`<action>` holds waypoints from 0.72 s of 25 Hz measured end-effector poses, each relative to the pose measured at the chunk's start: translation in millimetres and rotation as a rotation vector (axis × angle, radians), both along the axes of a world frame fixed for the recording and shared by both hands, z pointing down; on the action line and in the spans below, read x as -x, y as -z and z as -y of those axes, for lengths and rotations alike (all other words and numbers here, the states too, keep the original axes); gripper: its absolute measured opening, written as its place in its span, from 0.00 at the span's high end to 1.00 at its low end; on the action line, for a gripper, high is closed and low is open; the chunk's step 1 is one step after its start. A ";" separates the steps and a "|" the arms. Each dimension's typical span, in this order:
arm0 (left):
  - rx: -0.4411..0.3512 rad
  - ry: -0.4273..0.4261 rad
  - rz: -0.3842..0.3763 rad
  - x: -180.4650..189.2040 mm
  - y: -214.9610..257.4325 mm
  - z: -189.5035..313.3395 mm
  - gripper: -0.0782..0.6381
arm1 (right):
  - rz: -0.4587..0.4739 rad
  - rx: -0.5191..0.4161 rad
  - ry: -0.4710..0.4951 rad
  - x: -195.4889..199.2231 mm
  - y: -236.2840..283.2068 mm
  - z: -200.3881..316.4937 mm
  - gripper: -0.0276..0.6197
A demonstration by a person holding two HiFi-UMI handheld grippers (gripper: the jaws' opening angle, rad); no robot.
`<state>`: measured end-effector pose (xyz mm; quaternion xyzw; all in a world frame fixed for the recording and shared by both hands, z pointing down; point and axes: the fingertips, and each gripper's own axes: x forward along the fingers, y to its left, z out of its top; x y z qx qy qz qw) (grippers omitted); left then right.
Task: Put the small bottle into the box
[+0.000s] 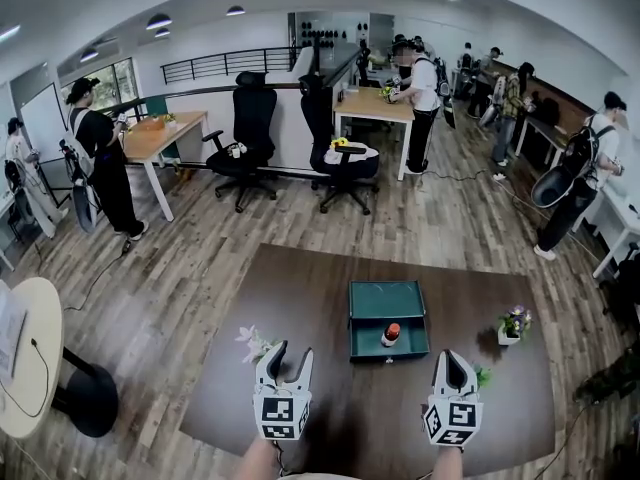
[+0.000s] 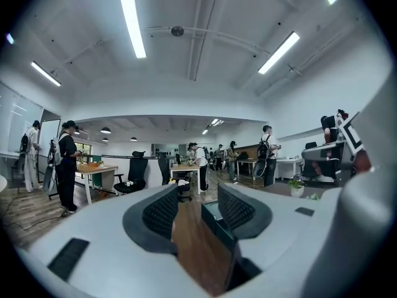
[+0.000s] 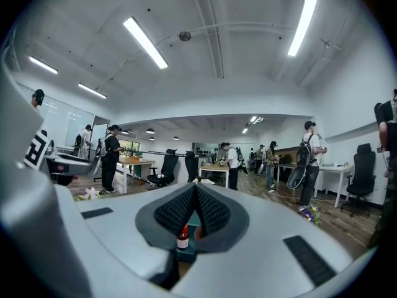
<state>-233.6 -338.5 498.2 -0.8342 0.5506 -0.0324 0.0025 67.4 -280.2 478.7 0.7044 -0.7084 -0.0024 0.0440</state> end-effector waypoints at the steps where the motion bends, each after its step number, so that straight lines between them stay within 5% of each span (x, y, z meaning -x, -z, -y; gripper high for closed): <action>1: -0.002 0.000 -0.001 -0.4 0.2 0.2 0.60 | -0.001 0.001 -0.001 -0.3 0.3 0.0 0.95; 18: 0.013 -0.008 -0.014 -1.2 -5.2 2.1 0.66 | -0.005 0.001 -0.004 3.4 1.7 0.6 0.95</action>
